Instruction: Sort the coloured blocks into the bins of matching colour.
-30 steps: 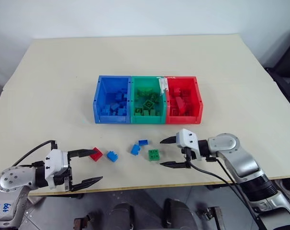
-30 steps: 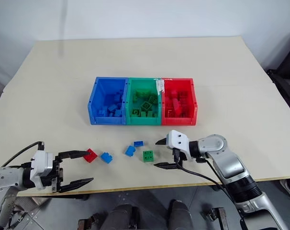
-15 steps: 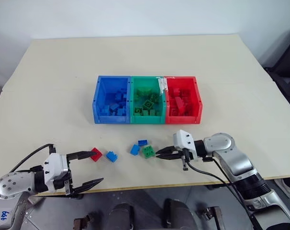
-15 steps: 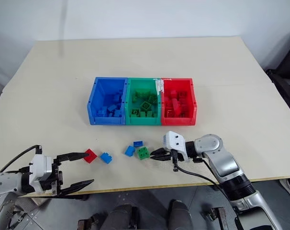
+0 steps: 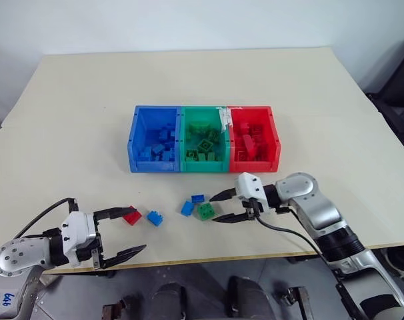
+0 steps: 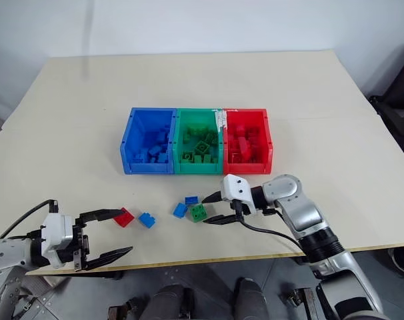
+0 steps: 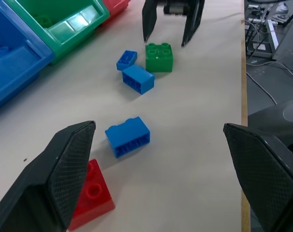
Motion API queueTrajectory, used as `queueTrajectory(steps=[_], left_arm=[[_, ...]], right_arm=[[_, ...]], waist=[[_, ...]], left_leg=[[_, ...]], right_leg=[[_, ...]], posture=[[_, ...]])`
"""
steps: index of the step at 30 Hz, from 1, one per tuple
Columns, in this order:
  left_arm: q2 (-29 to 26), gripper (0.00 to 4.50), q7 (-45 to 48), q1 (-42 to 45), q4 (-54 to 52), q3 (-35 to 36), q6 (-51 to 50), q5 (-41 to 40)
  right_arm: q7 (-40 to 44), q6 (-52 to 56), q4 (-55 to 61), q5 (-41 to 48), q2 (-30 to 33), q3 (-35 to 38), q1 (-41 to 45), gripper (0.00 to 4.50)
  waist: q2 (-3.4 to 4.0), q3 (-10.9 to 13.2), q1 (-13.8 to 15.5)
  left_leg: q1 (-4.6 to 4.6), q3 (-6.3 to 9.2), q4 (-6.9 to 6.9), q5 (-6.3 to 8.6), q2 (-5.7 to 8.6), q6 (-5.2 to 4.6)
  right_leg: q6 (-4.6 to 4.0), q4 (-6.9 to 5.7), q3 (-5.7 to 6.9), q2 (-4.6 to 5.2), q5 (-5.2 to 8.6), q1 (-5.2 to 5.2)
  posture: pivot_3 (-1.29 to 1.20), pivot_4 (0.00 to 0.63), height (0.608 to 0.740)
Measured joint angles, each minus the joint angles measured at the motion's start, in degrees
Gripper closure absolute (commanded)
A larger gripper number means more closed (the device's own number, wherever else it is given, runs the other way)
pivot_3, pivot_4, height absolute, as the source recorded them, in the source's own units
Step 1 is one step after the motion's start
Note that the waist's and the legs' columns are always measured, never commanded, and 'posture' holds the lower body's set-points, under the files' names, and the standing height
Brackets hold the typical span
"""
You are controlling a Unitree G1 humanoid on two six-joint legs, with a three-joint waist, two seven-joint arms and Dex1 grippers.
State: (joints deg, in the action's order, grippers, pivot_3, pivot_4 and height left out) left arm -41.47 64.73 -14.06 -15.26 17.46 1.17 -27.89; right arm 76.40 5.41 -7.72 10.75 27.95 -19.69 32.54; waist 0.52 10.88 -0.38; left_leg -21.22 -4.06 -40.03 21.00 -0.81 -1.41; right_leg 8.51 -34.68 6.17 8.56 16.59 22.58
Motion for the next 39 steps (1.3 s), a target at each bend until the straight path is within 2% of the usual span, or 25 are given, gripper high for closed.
queueTrajectory(steps=[14, 24, 39], left_arm=[[0.02, 0.00, -0.84, -0.53, -0.77, -0.24, -0.57, 0.00], [0.04, 0.00, -0.80, -0.23, -0.87, -0.24, -0.57, 0.00], [0.03, 0.00, -0.79, 0.24, -0.44, -0.24, -0.49, 0.00]], right_arm=[[0.37, -4.28, -3.04, -0.96, -2.13, -1.36, 1.00, 1.83], [0.85, -4.29, -5.32, -1.08, -4.18, -1.49, 2.65, 1.83], [2.00, -9.49, -14.96, -3.14, -6.05, -2.52, 5.49, 1.83]], waist=[[-0.03, -0.02, -0.12], [-0.03, -0.02, -1.25], [-0.02, -0.01, -1.38]], left_leg=[[0.04, -0.01, 0.00, 0.00, 0.00, 0.01], [0.02, 0.02, 0.01, 0.00, -0.02, 0.01], [0.03, 0.01, 0.00, 0.00, -0.05, 0.02]], right_leg=[[0.00, -0.02, 0.00, -0.01, 0.00, -0.01], [-0.01, -0.04, 0.00, 0.00, 0.00, -0.01], [-0.01, -0.06, 0.00, 0.00, 0.01, -0.01]], posture=[[0.00, 0.150, 0.740], [0.00, 0.150, 0.740], [0.00, 0.150, 0.740]])
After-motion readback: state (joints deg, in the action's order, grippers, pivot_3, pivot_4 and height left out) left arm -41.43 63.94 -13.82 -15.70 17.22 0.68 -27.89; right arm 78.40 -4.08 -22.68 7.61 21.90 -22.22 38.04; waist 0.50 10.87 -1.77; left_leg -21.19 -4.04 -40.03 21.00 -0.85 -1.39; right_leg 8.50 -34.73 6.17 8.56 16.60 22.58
